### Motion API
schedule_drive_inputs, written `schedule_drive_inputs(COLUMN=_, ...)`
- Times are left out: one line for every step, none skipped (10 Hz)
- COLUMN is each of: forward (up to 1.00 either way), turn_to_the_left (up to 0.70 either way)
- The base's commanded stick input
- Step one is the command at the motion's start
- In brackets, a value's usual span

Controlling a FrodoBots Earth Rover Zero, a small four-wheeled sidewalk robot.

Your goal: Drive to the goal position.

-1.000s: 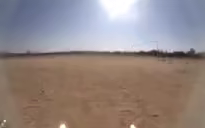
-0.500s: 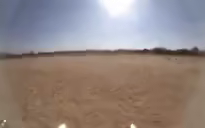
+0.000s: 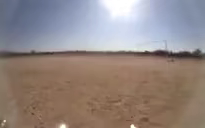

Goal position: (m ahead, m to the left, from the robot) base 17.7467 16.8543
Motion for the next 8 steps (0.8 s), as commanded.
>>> schedule_drive_inputs(forward=1.00, turn_to_the_left=0.00)
schedule_drive_inputs(forward=1.00, turn_to_the_left=0.00)
schedule_drive_inputs(forward=1.00, turn_to_the_left=0.00)
schedule_drive_inputs(forward=1.00, turn_to_the_left=0.00)
schedule_drive_inputs(forward=1.00, turn_to_the_left=0.00)
schedule_drive_inputs(forward=1.00, turn_to_the_left=0.00)
schedule_drive_inputs(forward=1.00, turn_to_the_left=0.00)
schedule_drive_inputs(forward=1.00, turn_to_the_left=0.00)
